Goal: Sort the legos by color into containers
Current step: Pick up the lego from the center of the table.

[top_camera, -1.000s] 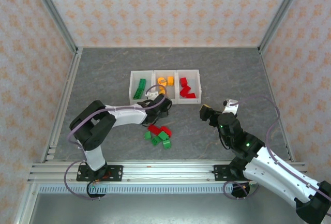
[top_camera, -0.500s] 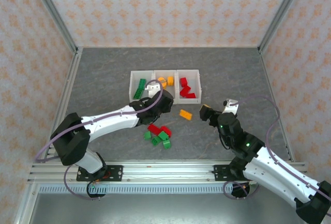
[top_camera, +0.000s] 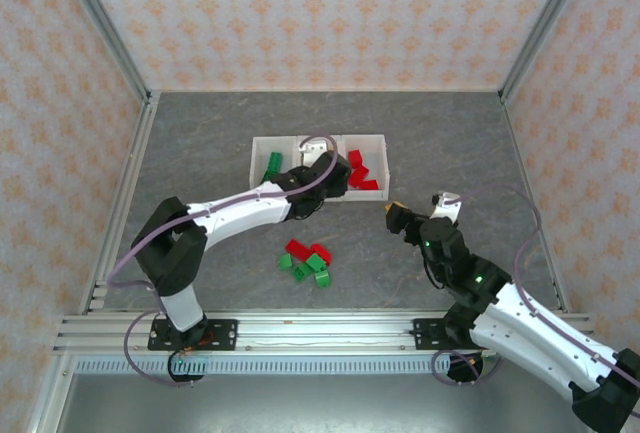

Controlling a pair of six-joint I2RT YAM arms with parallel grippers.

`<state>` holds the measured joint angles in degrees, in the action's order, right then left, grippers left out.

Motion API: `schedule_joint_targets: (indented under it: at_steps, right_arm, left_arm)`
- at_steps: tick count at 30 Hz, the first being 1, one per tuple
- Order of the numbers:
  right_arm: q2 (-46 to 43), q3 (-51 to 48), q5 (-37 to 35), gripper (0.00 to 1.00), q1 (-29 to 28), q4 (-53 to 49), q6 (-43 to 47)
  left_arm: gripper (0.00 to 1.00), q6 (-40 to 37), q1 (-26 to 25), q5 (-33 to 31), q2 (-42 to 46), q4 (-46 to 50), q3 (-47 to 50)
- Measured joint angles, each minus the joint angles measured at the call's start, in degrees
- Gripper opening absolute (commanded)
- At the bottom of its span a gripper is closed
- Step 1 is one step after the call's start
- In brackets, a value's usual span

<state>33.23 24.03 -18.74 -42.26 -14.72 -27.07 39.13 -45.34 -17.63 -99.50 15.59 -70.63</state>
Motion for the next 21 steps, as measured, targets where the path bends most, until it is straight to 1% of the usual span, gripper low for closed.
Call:
schedule_joint_targets:
  at_steps: [3,4,7,11,13,16,21]
  right_arm:
    - [3.5,1.5,0.4,1.0,0.0,-0.9,0.0]
    - [5.3,2.6,0.8,1.0,0.0,-1.1,0.2]
    - [12.3,7.2,2.4,1.0,0.3,-1.7,2.3]
    - [25.0,15.9,5.4,1.0,2.9,-3.3,7.4]
    - [30.0,19.5,6.6,1.0,4.7,-4.5,9.5]
    - [34.1,21.6,10.4,1.0,8.8,-5.2,12.3]
    - [38.0,21.6,20.3,1.0,21.1,-5.3,14.8]
  left_arm:
    - [0.92,0.4,-0.7,1.0,2.4,-1.1,5.9]
    - [0.99,0.8,-0.8,1.2,3.9,-1.4,8.7]
    - [1.0,1.9,-0.8,1.9,10.5,-2.3,16.3]
    - [0.99,2.7,-0.8,2.2,24.9,-4.3,24.9]
    - [0.99,2.8,-0.8,2.3,32.6,-4.8,27.5]
    - [0.99,2.3,-0.8,2.8,43.9,-4.7,30.1]
    - [0.99,0.8,-0.8,4.4,60.2,-0.1,31.5]
